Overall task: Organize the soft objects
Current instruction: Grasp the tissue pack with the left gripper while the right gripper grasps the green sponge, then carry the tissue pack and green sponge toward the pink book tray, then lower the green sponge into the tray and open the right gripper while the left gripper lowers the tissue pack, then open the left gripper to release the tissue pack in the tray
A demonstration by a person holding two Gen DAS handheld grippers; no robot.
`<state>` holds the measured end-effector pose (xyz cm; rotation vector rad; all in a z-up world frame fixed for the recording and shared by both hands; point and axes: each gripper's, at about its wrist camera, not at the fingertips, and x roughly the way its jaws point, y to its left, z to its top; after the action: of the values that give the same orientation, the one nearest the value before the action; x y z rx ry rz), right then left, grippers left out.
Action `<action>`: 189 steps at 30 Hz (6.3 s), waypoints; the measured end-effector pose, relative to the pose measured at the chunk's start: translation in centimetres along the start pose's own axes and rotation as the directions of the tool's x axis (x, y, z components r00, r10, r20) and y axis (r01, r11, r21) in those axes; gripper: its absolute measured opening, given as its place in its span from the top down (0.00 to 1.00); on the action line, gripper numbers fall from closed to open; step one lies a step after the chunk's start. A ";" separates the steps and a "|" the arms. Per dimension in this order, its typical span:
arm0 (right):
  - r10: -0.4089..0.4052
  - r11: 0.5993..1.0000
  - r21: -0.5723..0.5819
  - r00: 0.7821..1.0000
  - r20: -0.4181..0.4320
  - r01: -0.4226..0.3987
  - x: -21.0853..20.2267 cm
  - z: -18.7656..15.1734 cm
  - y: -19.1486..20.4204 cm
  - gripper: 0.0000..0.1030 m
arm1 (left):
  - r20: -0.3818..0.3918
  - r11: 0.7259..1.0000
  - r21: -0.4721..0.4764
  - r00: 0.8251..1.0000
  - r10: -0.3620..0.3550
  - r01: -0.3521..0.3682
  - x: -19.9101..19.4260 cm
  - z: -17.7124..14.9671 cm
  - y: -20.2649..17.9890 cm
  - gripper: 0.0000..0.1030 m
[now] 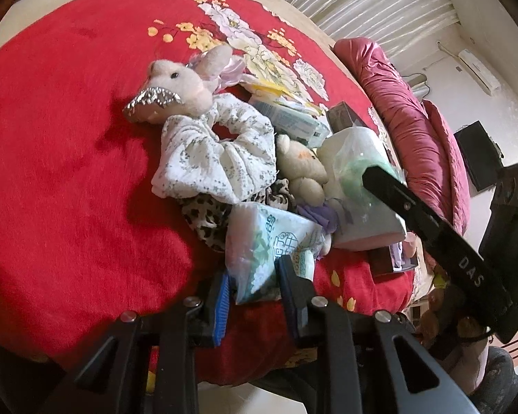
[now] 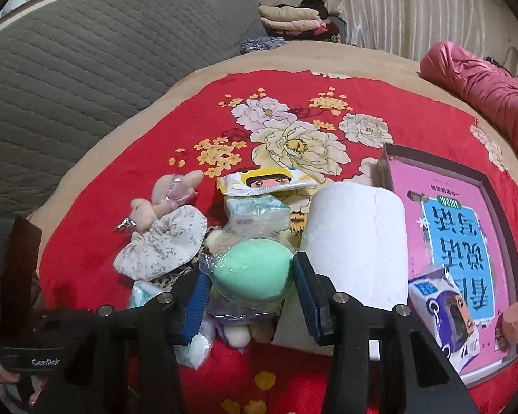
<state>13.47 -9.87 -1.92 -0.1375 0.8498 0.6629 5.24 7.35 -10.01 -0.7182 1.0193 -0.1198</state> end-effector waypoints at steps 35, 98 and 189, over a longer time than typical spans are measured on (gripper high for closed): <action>-0.007 0.999 0.046 0.984 0.180 -0.001 -8.2 -1.2 -1.2 0.53 | 0.250 0.984 0.152 0.967 0.053 -0.093 -7.5 0.0 -7.1 0.78; -0.343 0.870 0.456 0.896 0.281 0.189 -14.5 -7.6 -19.3 0.53 | -0.038 0.887 0.455 0.993 0.115 -0.085 8.7 -1.5 -26.2 0.78; -0.401 0.803 0.511 0.912 0.083 0.306 -11.0 -8.9 -22.8 0.28 | -0.112 0.881 0.436 0.960 0.258 -0.185 13.7 -1.9 -24.9 0.72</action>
<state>15.97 -36.59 -3.06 0.2215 0.7575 0.0867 16.78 -18.28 -5.80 -0.1924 1.1808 -0.1964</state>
